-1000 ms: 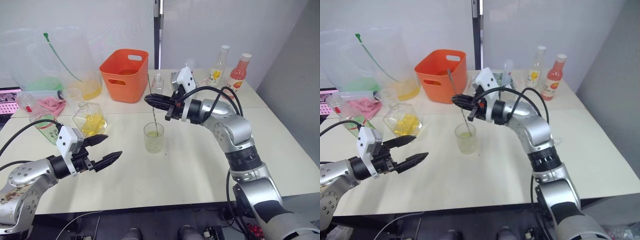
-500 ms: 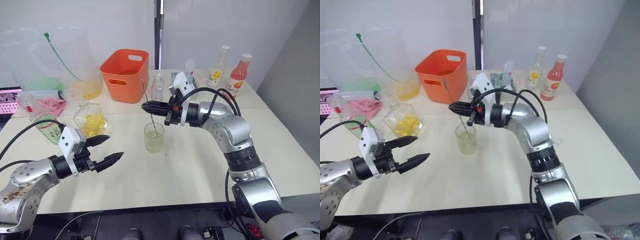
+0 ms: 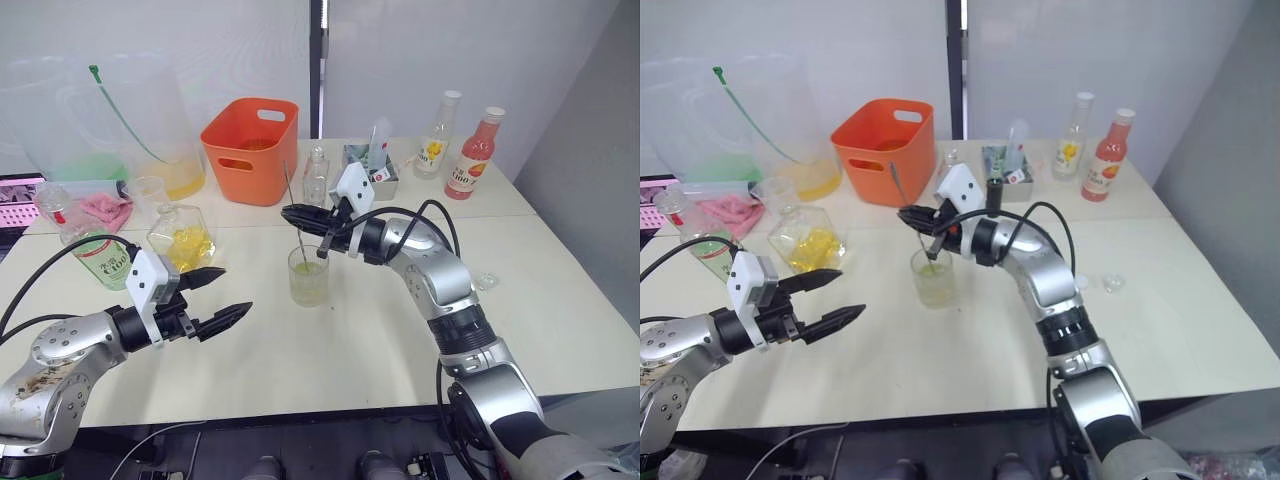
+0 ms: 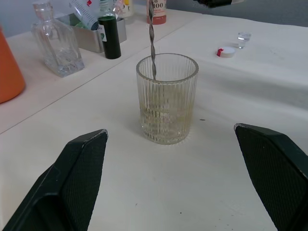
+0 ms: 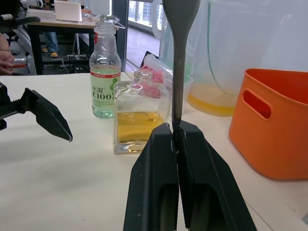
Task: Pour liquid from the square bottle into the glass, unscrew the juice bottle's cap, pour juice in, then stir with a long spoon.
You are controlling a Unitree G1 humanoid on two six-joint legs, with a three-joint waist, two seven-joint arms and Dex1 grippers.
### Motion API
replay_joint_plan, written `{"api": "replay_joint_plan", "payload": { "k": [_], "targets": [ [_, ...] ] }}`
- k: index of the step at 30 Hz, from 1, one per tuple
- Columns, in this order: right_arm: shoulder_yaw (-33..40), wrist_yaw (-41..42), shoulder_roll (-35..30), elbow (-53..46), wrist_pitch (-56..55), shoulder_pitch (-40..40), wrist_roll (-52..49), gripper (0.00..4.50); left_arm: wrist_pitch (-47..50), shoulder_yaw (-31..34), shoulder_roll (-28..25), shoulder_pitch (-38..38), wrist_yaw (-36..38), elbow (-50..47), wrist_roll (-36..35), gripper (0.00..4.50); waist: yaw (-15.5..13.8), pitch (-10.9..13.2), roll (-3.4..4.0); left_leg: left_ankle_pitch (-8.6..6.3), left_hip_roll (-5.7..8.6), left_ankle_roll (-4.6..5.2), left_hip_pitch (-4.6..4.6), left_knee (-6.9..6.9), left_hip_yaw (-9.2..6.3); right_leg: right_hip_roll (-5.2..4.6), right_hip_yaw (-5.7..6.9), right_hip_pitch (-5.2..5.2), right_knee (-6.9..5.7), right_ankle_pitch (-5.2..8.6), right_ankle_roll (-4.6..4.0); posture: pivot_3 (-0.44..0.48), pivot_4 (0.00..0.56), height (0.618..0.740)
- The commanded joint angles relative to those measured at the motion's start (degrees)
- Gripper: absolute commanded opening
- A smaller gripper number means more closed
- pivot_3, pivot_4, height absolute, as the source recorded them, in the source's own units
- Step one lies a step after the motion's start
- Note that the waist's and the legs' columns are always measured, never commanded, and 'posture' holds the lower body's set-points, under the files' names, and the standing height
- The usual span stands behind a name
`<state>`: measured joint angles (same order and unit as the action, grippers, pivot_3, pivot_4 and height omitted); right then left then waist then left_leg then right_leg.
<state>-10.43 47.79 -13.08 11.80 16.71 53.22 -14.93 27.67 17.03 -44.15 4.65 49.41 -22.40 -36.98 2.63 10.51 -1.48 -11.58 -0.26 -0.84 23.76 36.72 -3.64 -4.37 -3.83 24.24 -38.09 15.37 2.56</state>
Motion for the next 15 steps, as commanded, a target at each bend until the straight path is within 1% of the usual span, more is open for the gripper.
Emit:
{"api": "replay_joint_plan", "payload": {
  "k": [1,3,5,15],
  "targets": [
    [-0.6,2.9,-2.2,-2.9,1.9,0.4,0.1,0.0,-1.4,0.1,0.3,0.7,0.0,-0.5,0.5,4.47,-0.1,0.0,0.0,0.0,0.0,0.0,0.0,0.0,0.0,0.0,0.0,-0.01,0.0,0.0,0.0,0.0,0.15,0.74],
    [-0.4,5.8,-4.2,-6.0,6.6,-0.7,-2.6,0.0,-1.5,0.0,0.4,0.7,0.2,-0.4,0.7,4.47,-0.1,0.0,0.0,0.0,0.0,0.0,0.0,0.0,-0.01,0.0,0.0,-0.02,0.0,0.0,0.0,0.0,0.15,0.74],
    [0.5,7.0,-4.9,-8.0,9.6,-1.3,-4.8,0.0,-1.6,0.0,0.5,0.7,0.4,-0.2,0.9,4.47,-0.1,0.0,-0.01,0.0,0.0,0.0,-0.01,0.0,-0.01,0.0,0.01,-0.04,0.0,0.0,0.0,0.0,0.15,0.74],
    [4.6,4.4,-1.5,-10.7,15.5,-2.2,-11.5,0.0,-2.4,-0.9,0.9,0.7,0.6,0.2,1.4,4.47,0.0,0.0,-0.01,0.0,-0.03,0.0,-0.02,0.0,-0.02,0.03,0.0,-0.02,-0.01,0.0,0.0,0.0,0.15,0.74]
  ]
}}
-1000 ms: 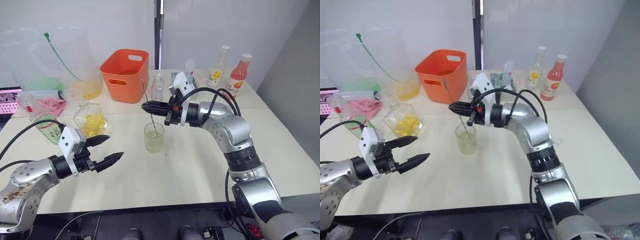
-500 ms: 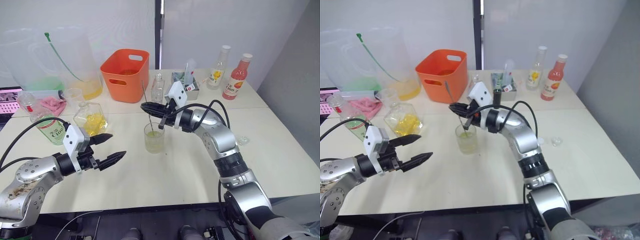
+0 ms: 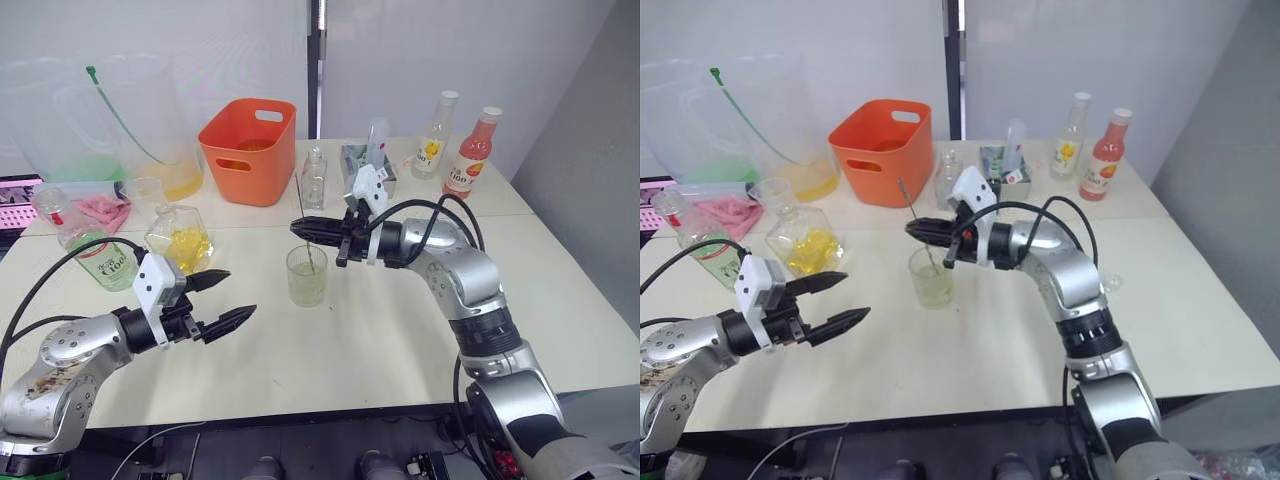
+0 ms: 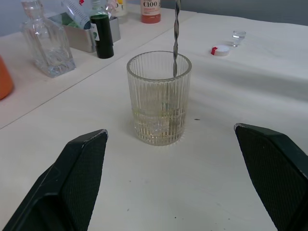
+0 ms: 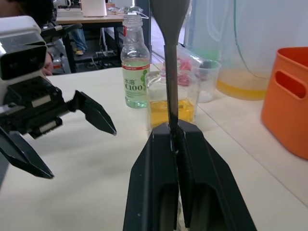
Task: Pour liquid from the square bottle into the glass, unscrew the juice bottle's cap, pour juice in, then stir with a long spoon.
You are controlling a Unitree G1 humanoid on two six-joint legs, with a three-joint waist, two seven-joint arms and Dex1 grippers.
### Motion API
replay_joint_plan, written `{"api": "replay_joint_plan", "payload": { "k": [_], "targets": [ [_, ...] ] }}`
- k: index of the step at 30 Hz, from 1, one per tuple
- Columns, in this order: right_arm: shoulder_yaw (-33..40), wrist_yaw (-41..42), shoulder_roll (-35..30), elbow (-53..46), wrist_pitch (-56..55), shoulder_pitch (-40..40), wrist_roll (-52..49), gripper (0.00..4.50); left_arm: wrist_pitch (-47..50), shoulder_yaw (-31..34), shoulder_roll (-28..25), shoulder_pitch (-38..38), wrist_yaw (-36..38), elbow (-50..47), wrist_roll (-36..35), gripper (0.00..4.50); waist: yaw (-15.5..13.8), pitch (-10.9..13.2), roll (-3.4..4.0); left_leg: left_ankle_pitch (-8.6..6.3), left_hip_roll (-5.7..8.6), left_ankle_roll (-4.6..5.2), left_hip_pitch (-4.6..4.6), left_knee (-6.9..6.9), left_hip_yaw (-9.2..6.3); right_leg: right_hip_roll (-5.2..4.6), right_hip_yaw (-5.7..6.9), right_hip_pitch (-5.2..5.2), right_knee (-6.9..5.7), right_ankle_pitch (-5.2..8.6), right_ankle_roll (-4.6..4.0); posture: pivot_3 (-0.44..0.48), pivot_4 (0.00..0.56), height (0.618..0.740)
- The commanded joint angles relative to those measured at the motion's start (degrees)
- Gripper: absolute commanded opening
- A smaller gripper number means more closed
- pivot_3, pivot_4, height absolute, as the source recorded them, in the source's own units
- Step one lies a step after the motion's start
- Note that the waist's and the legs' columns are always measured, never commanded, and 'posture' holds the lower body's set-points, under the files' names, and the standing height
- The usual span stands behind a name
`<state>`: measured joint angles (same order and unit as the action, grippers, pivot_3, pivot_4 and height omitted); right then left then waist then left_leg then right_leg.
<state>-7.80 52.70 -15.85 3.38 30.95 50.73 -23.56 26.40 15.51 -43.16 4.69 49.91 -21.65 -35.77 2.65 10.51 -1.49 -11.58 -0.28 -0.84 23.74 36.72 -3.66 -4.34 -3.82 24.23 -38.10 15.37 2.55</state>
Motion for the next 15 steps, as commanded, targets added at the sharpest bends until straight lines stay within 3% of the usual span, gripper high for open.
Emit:
{"api": "replay_joint_plan", "payload": {
  "k": [1,8,15],
  "targets": [
    [2.1,-1.2,1.7,-2.2,1.5,0.5,-3.0,0.0,-1.2,0.7,-0.1,0.7,0.1,-0.5,0.2,4.47,0.0,0.0,0.0,0.0,0.0,0.0,0.0,0.0,0.0,0.0,0.0,0.0,0.0,0.0,0.0,0.0,0.15,0.74],
    [-3.2,-6.8,3.5,6.5,-9.0,6.0,9.4,0.0,-1.3,0.1,0.4,0.1,0.0,-0.9,0.5,4.47,0.1,0.0,0.0,0.0,0.0,-0.01,0.0,0.0,0.02,0.01,0.0,0.05,-0.04,-0.01,-0.01,0.0,0.15,0.74],
    [-2.4,-3.8,0.1,2.5,-5.1,5.7,8.6,0.0,-1.8,0.1,0.4,-0.2,0.4,-0.8,1.0,4.47,-0.2,0.0,-0.01,0.01,0.06,-0.01,0.01,0.0,0.0,-0.05,0.01,0.02,-0.02,-0.02,0.0,0.0,0.15,0.74]
  ]
}}
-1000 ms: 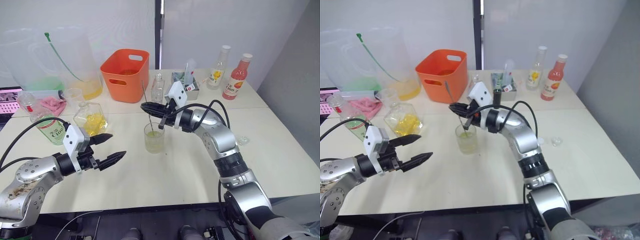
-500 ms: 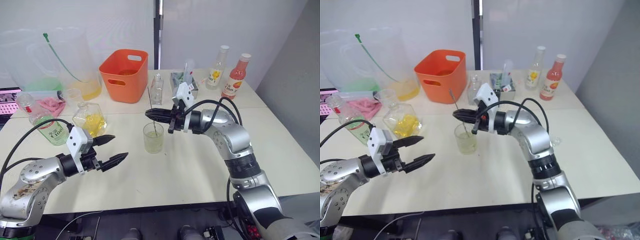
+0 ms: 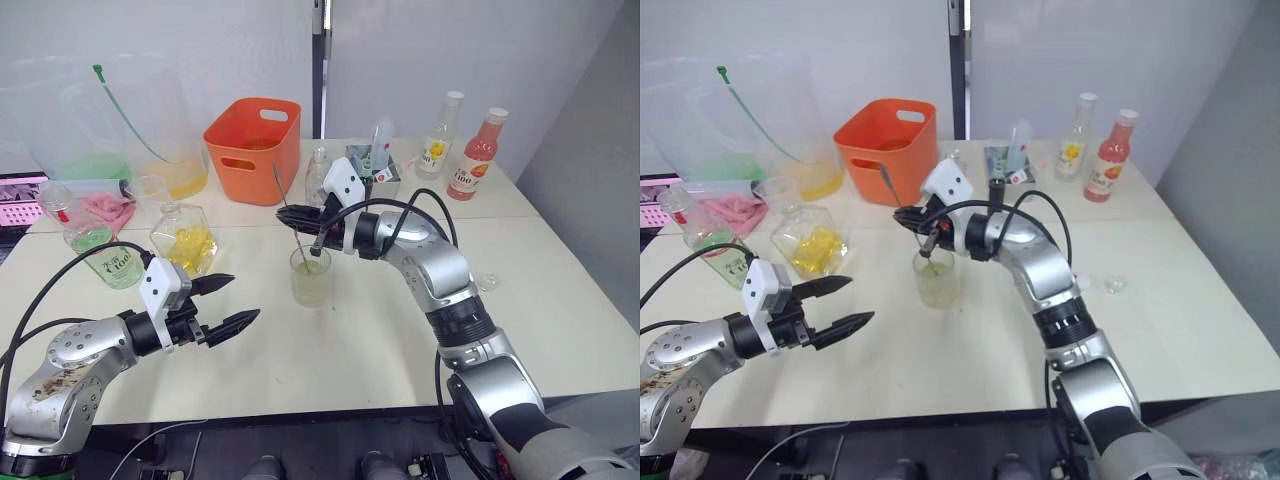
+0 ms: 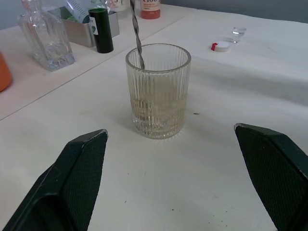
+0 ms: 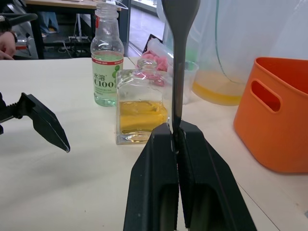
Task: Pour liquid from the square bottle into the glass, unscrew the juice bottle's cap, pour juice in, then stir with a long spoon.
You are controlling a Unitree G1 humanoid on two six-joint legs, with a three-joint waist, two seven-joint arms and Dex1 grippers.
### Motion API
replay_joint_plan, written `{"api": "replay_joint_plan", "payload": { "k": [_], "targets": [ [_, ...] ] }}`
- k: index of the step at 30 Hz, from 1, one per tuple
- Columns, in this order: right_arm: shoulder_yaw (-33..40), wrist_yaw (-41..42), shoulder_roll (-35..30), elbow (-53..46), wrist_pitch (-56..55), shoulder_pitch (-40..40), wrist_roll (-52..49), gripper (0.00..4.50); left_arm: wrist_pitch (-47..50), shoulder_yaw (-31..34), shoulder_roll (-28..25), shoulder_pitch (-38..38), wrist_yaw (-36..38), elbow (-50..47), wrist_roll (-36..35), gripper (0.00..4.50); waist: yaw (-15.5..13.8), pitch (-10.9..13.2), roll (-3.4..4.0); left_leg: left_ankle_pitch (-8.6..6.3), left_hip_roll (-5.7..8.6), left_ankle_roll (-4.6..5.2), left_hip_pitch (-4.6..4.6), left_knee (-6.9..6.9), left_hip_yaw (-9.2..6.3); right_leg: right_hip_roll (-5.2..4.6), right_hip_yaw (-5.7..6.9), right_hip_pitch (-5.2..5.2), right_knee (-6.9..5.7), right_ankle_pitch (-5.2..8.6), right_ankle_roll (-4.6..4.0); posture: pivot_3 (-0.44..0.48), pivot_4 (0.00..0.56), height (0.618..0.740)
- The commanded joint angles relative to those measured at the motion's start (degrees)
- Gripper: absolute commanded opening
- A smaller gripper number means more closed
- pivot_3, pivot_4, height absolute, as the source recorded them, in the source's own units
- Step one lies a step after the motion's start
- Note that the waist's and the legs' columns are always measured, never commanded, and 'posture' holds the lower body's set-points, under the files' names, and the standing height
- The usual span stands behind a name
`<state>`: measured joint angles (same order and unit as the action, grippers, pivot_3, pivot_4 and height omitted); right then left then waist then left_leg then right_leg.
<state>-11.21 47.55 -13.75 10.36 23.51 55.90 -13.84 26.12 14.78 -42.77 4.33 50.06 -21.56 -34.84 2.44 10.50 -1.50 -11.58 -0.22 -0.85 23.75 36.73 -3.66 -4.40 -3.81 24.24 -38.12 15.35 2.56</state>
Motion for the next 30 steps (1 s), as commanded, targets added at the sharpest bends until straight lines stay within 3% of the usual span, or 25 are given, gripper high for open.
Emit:
{"api": "replay_joint_plan", "payload": {
  "k": [1,8,17,30],
  "targets": [
    [1.1,1.9,-2.8,-5.4,3.5,0.3,-1.4,0.0,-1.6,0.8,0.0,0.2,0.3,-0.8,0.1,4.47,0.0,0.0,0.0,0.0,0.0,0.0,0.0,0.0,0.0,0.0,0.0,0.01,0.0,0.0,0.0,0.0,0.15,0.74],
    [4.6,2.5,-3.9,-13.8,14.4,-1.4,-9.7,0.0,-1.7,0.5,0.0,1.2,0.7,-0.1,0.5,4.47,0.3,0.0,0.0,0.0,-0.04,0.0,0.0,0.0,-0.01,0.04,0.0,0.01,0.0,0.0,0.0,0.0,0.15,0.74],
    [7.0,-1.8,-1.3,-12.3,5.0,-0.1,-8.0,0.0,-1.6,0.0,0.5,2.6,1.1,0.5,0.5,4.47,0.1,0.0,0.0,0.0,-0.05,0.0,0.0,0.0,0.01,0.03,0.0,0.01,0.0,0.0,-0.01,0.0,0.15,0.74],
    [11.7,-5.7,-2.7,-14.1,17.7,2.3,-15.3,0.0,-1.0,0.5,2.4,2.7,-0.1,-0.8,-0.1,4.47,0.1,0.0,0.0,0.0,-0.06,0.0,0.0,0.01,0.0,0.04,0.0,0.01,-0.01,-0.01,-0.01,0.0,0.15,0.74]
  ]
}}
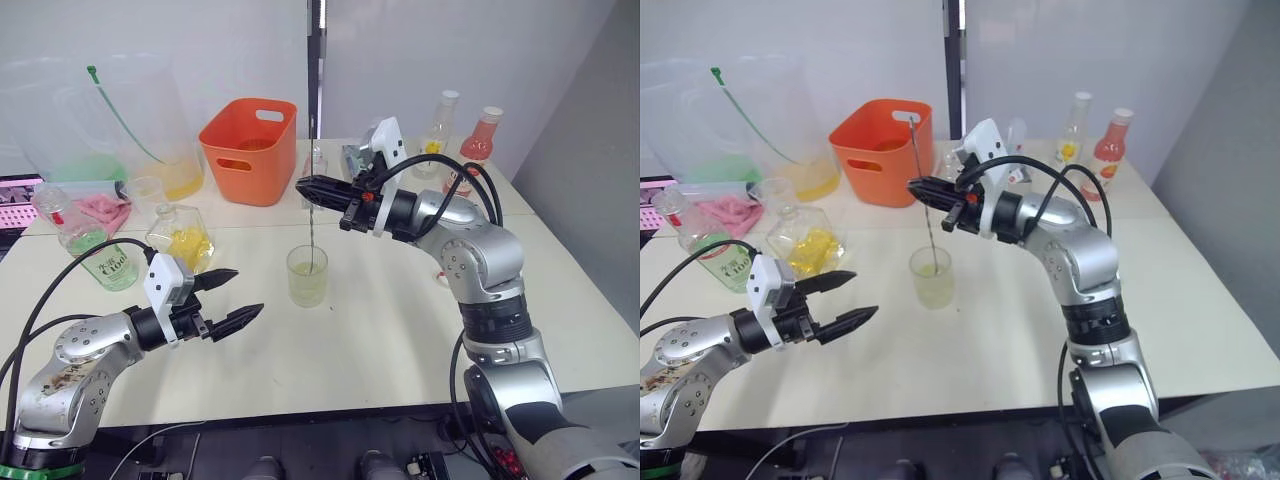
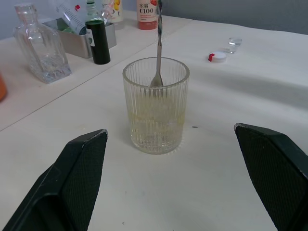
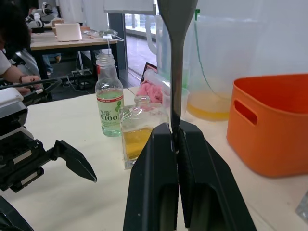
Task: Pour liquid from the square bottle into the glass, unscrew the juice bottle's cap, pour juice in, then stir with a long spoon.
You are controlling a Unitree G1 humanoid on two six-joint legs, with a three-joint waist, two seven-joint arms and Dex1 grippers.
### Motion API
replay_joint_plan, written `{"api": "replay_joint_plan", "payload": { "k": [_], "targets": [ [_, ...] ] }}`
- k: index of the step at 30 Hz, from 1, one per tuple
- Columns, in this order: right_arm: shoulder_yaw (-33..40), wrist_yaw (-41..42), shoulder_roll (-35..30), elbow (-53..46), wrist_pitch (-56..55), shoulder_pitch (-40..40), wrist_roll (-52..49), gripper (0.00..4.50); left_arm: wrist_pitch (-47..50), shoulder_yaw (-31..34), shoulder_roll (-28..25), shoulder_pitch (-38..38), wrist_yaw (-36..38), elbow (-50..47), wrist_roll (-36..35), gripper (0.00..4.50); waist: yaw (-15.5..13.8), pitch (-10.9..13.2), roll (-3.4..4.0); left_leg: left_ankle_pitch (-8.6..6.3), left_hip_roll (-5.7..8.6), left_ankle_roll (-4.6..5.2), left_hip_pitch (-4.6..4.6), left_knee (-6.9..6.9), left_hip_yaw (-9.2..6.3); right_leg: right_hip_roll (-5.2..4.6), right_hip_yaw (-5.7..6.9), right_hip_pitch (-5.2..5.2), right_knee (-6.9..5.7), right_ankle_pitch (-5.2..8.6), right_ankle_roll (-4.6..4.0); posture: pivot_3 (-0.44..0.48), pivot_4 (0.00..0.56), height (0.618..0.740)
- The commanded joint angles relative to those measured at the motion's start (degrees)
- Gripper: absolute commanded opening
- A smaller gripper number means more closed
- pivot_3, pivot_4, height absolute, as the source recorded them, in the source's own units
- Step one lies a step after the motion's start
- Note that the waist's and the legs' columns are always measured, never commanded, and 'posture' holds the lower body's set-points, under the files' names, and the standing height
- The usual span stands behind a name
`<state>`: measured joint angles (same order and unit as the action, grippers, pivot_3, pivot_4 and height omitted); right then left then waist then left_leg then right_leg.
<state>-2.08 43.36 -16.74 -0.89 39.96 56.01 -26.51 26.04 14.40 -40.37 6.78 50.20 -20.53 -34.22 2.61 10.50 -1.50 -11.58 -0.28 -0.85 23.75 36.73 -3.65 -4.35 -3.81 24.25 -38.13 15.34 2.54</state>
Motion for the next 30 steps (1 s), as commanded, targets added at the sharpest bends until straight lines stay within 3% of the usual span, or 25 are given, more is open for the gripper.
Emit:
{"api": "replay_joint_plan", "payload": {
  "k": [1,11,23,30],
  "targets": [
    [3.2,-2.0,0.5,-2.9,1.8,2.4,-3.3,0.0,-1.0,0.8,0.1,0.0,-0.2,-1.9,-0.7,4.47,0.0,0.0,0.0,0.0,0.0,0.0,0.0,0.0,0.0,0.0,0.0,0.0,0.0,0.0,0.0,0.0,0.15,0.74],
    [2.9,-2.5,-3.6,-3.2,6.7,5.1,-4.3,0.0,0.3,0.5,1.1,0.2,-1.1,-1.8,-1.3,4.47,-0.1,0.0,0.0,0.0,0.01,0.0,0.0,0.0,0.01,-0.02,0.0,-0.01,0.02,0.0,0.0,0.0,0.15,0.74],
    [4.6,-5.7,-3.9,-2.8,10.0,7.8,-5.7,0.0,-0.2,1.2,1.8,2.4,-2.7,-1.2,-1.4,4.47,0.0,0.0,0.0,0.0,0.0,0.0,0.01,0.0,0.02,0.01,0.0,0.02,0.0,0.0,0.0,0.0,0.15,0.74],
    [6.8,-7.3,-4.8,-0.9,17.8,12.3,-9.4,0.0,-0.3,0.8,1.3,1.9,-2.6,-1.1,-0.5,4.47,0.0,0.0,0.0,0.0,0.01,0.0,0.02,0.0,0.02,-0.02,0.0,0.0,0.02,0.0,0.0,0.0,0.15,0.74]
  ]
}}
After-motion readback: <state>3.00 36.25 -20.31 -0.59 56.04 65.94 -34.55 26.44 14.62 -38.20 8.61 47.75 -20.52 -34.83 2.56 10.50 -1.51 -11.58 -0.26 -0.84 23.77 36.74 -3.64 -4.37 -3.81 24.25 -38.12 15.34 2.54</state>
